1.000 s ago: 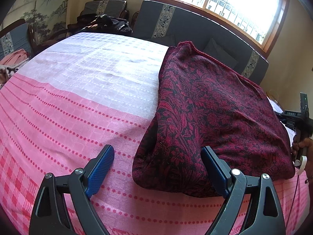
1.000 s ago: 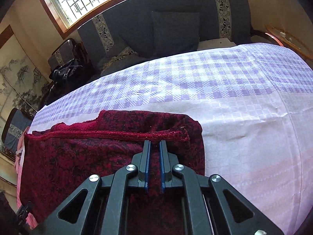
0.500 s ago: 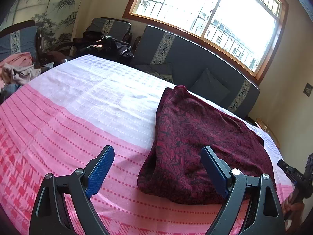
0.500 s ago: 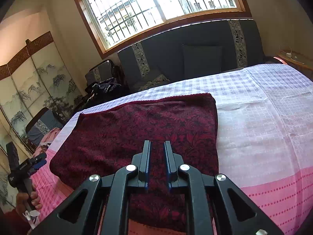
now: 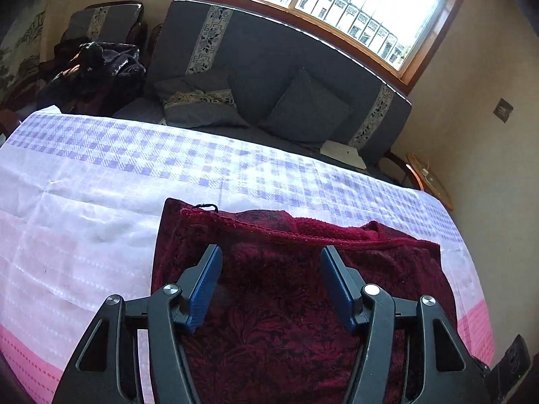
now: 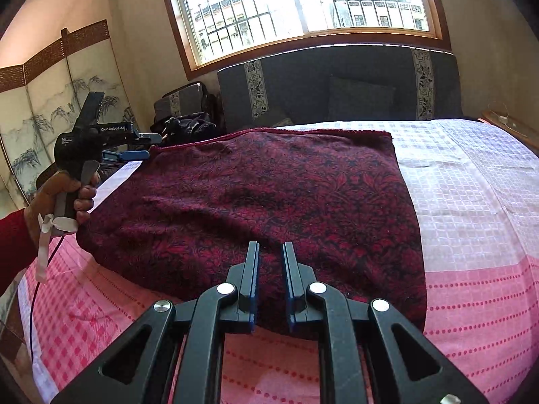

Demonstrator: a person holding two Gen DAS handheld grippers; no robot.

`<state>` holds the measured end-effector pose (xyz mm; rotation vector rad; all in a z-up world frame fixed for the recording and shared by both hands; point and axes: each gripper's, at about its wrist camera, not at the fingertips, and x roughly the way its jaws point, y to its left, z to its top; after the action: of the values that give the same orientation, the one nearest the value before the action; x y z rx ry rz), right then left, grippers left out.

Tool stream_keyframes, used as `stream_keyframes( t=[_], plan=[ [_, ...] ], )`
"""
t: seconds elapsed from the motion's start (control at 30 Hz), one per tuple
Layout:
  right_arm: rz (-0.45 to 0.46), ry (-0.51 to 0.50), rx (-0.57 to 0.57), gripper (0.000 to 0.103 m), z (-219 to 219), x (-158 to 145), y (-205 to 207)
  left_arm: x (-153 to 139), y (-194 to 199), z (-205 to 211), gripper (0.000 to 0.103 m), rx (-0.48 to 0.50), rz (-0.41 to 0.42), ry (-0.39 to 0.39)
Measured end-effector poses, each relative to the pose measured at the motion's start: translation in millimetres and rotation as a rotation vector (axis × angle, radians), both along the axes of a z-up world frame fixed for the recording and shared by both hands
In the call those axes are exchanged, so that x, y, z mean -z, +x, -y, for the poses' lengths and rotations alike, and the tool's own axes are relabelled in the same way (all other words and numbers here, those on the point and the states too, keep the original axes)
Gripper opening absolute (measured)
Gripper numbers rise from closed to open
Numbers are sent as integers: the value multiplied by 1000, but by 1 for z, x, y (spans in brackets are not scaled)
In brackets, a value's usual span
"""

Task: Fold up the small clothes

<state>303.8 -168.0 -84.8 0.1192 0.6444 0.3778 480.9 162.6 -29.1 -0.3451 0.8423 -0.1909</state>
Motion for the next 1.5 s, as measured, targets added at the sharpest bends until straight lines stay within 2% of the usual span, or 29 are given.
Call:
stream_keyframes(
  t=[0.07,0.17,0.2,0.23,0.3,0.33,0.43,0.5,0.57,0.63,0.7,0.77,0.87,0.93,0.97,1.0,1.07,1.27,1.3,1.43,1.5],
  plan=[
    [-15,11,18,14,4,1,2,15,11,-6,60,-27,-53,-2],
    [-2,10,45,14,6,0,-1,39,17,-26,50,-88,-120,-39],
    [2,3,48,14,6,0,-2,46,17,-33,44,-106,-133,-62],
    [3,-7,54,14,5,0,-3,52,16,-38,33,-124,-136,-66],
    [-4,-28,68,14,3,0,-2,57,12,-43,25,-132,-129,-56],
    [-12,-35,69,14,3,1,-1,58,12,-45,25,-132,-127,-67],
    [-28,-59,92,14,3,3,1,53,8,-38,22,-114,-115,3],
    [-29,-69,117,14,5,3,2,39,1,-29,23,-104,-82,58],
    [-17,-66,147,14,9,2,-1,21,-14,-23,30,-97,-41,86],
    [-1,-59,187,14,15,0,-4,3,-32,-22,57,-78,3,107],
    [19,-53,216,14,19,-3,-8,-15,-53,-25,74,-63,56,144],
    [42,-54,245,14,21,-5,-12,-25,-68,-34,77,-32,70,157],
    [65,-61,259,15,22,-8,-16,-23,-80,-58,77,57,2,53],
    [68,-80,252,17,19,-9,-15,-7,-85,-74,77,76,-76,-15],
    [67,-90,245,17,16,-9,-15,3,-87,-82,77,90,-105,-72],
    [64,-99,241,17,15,-9,-14,12,-91,-86,77,101,-119,-134],
    [57,-120,246,17,12,-8,-13,26,-97,-93,77,118,-129,-208],
    [68,-173,257,18,3,-9,-15,67,-92,-92,77,175,-223,-310],
    [70,-182,258,18,1,-9,-14,67,-93,-93,77,182,-201,-335],
    [65,-205,268,18,-3,-9,-13,75,-87,-93,77,250,-197,-438],
    [62,-207,271,18,-3,-8,-13,74,-83,-89,77,291,-193,-435]
  ],
)
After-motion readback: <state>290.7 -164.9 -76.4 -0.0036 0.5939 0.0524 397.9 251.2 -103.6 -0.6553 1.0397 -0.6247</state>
